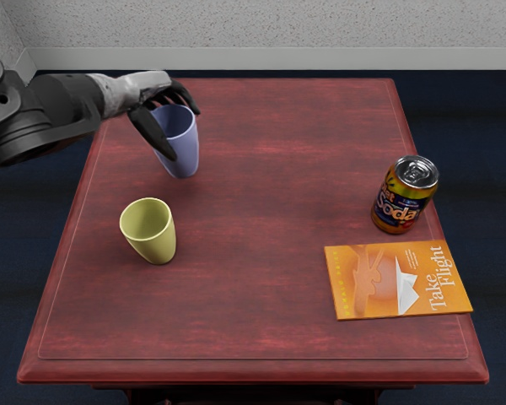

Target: Pick up cup and place in cup with left hand

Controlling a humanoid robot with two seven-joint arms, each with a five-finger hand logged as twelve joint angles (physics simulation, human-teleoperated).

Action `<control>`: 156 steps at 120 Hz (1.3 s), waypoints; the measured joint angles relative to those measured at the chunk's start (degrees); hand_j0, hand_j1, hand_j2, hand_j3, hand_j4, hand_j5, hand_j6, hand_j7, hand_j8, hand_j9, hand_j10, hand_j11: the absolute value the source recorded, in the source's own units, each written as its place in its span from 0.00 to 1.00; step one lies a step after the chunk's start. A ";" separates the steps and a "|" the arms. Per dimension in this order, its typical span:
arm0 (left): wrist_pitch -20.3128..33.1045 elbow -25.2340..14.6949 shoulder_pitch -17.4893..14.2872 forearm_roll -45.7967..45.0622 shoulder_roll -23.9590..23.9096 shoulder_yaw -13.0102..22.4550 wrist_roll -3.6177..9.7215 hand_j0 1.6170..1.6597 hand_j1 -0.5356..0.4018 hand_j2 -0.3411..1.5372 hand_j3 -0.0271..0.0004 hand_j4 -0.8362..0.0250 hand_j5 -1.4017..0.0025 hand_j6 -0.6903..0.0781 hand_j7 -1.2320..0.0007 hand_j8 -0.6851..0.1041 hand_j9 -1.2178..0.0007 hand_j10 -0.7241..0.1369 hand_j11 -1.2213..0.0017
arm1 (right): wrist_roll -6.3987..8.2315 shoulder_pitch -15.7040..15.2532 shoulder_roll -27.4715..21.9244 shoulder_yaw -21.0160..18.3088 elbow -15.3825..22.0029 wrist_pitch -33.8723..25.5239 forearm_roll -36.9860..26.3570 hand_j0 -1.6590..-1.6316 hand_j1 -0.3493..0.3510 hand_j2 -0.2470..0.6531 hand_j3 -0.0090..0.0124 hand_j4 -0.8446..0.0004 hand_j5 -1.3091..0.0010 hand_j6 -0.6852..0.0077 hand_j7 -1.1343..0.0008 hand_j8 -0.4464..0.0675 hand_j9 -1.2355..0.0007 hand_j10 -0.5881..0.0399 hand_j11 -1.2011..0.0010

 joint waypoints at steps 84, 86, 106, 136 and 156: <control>-14.41 -5.73 -2.65 -4.05 12.26 -2.91 -0.01 0.88 0.48 0.20 0.99 0.42 0.55 0.48 0.48 0.51 0.49 0.41 0.48 | 0.00 0.00 0.00 0.00 0.00 0.00 -0.01 0.04 0.00 0.27 0.42 1.00 1.00 0.99 1.00 0.87 1.00 0.94 1.00; -14.79 -5.81 -2.65 -4.17 12.37 -2.92 -0.01 0.88 0.48 0.20 0.99 0.42 0.55 0.48 0.48 0.51 0.49 0.41 0.48 | 0.00 0.00 0.00 0.00 0.00 0.00 -0.01 0.04 0.00 0.27 0.42 1.00 1.00 0.99 1.00 0.87 1.00 0.94 1.00; -19.39 -6.25 -3.59 -6.61 13.76 -2.97 -0.01 0.87 0.47 0.21 0.99 0.42 0.54 0.50 0.47 0.53 0.48 0.42 0.47 | -0.01 0.00 0.00 0.00 0.00 0.00 -0.02 0.04 0.00 0.27 0.42 1.00 1.00 0.99 1.00 0.87 1.00 0.94 1.00; -24.99 -6.46 -4.67 -10.59 15.27 -2.99 0.01 0.84 0.43 0.23 0.99 0.45 0.51 0.56 0.44 0.58 0.45 0.47 0.44 | 0.00 0.00 0.00 0.00 0.00 0.00 -0.01 0.04 0.00 0.27 0.42 1.00 1.00 0.99 1.00 0.87 1.00 0.94 1.00; -26.82 -6.95 -5.10 -11.54 16.39 -2.99 0.01 0.83 0.43 0.23 0.99 0.46 0.50 0.58 0.43 0.60 0.44 0.49 0.43 | 0.00 0.00 0.00 0.00 0.00 0.00 -0.02 0.04 0.00 0.27 0.42 1.00 1.00 0.99 1.00 0.87 1.00 0.94 1.00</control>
